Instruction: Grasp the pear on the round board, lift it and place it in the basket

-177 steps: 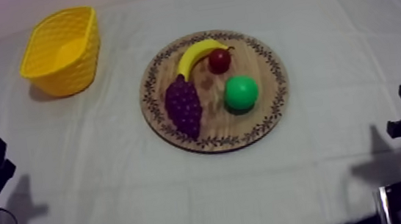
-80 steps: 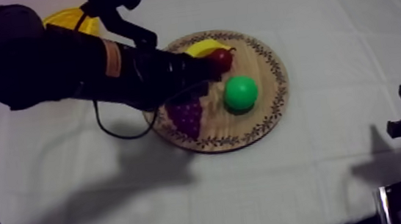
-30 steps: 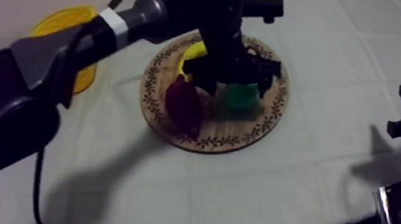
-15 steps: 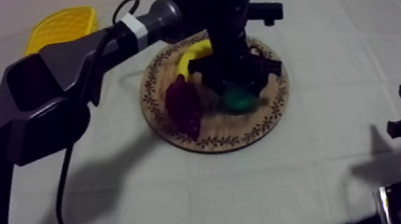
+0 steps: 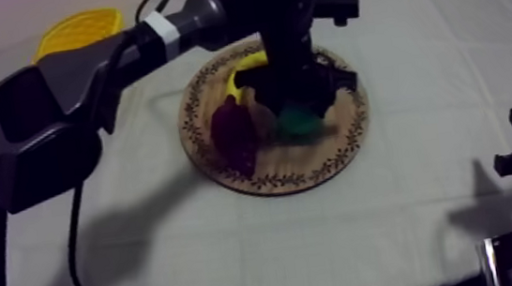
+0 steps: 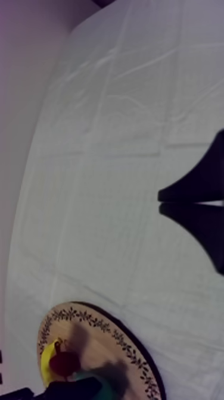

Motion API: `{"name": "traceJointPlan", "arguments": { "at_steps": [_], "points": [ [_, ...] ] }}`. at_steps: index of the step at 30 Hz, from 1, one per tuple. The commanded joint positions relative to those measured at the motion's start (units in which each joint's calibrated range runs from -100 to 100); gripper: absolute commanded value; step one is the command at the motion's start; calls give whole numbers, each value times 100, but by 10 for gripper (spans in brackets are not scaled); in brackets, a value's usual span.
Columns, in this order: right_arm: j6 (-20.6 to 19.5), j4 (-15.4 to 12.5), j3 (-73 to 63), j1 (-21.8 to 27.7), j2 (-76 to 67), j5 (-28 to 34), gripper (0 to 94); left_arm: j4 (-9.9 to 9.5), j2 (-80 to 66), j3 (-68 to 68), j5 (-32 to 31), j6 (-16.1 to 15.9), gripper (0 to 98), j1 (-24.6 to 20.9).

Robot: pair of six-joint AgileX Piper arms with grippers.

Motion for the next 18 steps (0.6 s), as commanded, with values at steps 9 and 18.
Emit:
{"name": "traceJointPlan", "arguments": {
  "at_steps": [9,18],
  "points": [
    [1,-1,3,-2,1,1,3,-494,-1920,1157,-1,-88,486,-632],
    [1,-1,3,-2,1,1,3,-839,-3178,2155,-1,-394,489,-1671]
  ]
}}
